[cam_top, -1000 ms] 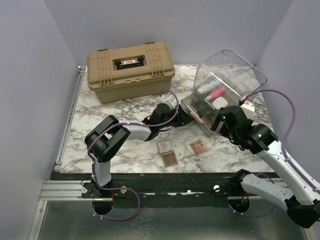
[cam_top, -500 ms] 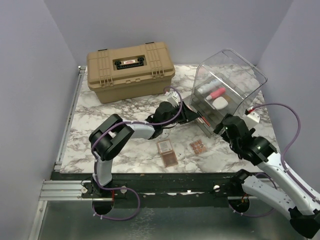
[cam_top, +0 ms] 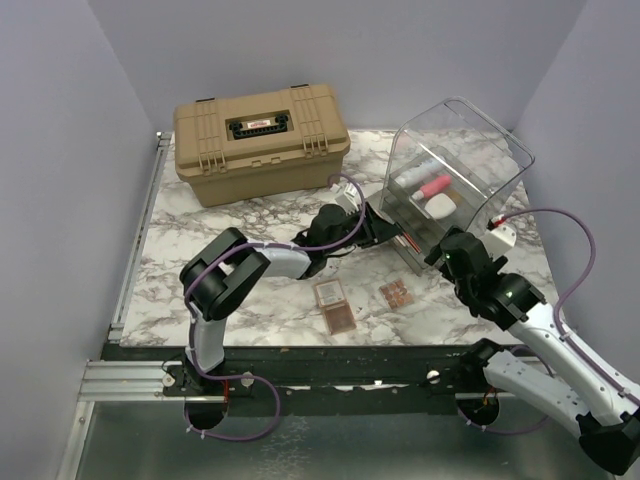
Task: Organize the makeup
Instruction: Close the drawer in the storage box, then open the drawer in the storage box.
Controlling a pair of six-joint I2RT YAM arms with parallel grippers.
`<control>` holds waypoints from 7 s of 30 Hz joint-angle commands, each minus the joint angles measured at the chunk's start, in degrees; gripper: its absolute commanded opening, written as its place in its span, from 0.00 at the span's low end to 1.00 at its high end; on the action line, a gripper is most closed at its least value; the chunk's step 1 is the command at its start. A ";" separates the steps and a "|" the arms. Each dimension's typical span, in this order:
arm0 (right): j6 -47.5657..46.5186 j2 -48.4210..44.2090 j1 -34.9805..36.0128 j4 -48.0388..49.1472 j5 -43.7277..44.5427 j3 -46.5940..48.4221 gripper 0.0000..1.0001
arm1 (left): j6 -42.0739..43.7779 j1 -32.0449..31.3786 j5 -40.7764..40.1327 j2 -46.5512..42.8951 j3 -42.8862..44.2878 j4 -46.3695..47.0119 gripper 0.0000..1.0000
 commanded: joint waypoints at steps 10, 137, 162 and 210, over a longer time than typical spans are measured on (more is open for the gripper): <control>0.88 -0.25 0.06 4.07 -2.21 -2.16 0.90 | 1.81 -0.20 -0.14 -3.81 -2.80 -3.05 0.43; 2.77 -2.27 0.05 1.23 -2.06 -1.82 0.81 | -1.41 -3.85 -10.04 10.97 10.39 5.84 0.32; 2.42 -2.48 -0.01 1.27 -2.56 -1.87 0.81 | -1.80 -3.99 -7.73 19.48 20.12 3.49 0.09; 3.11 -3.17 0.06 0.48 -3.27 -0.99 0.81 | -6.87 -1.96 -9.78 26.30 19.60 11.27 0.33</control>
